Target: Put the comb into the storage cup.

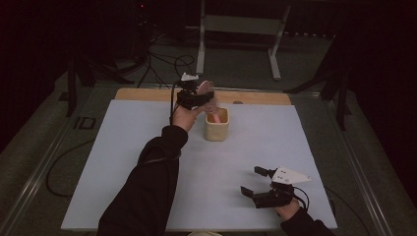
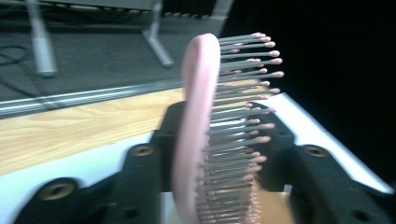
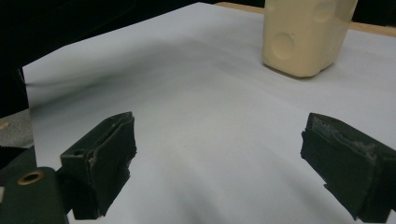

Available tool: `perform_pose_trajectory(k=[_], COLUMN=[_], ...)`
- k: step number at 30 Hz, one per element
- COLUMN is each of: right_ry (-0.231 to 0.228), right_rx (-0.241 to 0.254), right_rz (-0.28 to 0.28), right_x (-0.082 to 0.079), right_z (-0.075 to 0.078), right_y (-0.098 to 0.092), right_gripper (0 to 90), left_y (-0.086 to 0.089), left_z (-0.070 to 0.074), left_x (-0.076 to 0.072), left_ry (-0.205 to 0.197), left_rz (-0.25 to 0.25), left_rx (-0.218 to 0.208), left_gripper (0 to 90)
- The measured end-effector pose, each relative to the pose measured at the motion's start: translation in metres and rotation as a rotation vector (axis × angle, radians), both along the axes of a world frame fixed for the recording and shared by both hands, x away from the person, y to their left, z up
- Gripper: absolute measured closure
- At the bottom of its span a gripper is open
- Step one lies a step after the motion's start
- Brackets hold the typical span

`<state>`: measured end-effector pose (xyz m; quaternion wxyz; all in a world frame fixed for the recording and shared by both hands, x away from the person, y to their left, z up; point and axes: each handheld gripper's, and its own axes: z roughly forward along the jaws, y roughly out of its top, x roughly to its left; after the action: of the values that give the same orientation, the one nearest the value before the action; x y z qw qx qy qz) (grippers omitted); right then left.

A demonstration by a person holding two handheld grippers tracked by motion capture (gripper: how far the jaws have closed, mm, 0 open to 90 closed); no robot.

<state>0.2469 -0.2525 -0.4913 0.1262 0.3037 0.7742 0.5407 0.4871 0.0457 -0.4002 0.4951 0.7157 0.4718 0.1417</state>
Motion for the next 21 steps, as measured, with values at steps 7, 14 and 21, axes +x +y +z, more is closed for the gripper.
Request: perform_pose_trajectory(k=[7,14,21], right_ry=[0.006,0.004,0.002], right_rx=[0.005,0.006,0.010], right_rz=[-0.008,-0.011,-0.016], right_x=[0.0002,0.0004,0.0000], right_z=[0.0002,0.0003,0.0014], right_y=[-0.0011,-0.0017,-0.0018], right_gripper=[9.9,9.9,9.9], left_y=[0.0023,0.0043,0.0079], left_z=[0.0002,0.0035,0.0078], left_x=[0.0015,-0.0007,-0.0056], left_ry=[0.035,0.048,0.029], left_rz=[0.006,-0.018,-0.111], left_rx=[0.012,0.009,-0.001], left_gripper=[36.4,15.6,0.5])
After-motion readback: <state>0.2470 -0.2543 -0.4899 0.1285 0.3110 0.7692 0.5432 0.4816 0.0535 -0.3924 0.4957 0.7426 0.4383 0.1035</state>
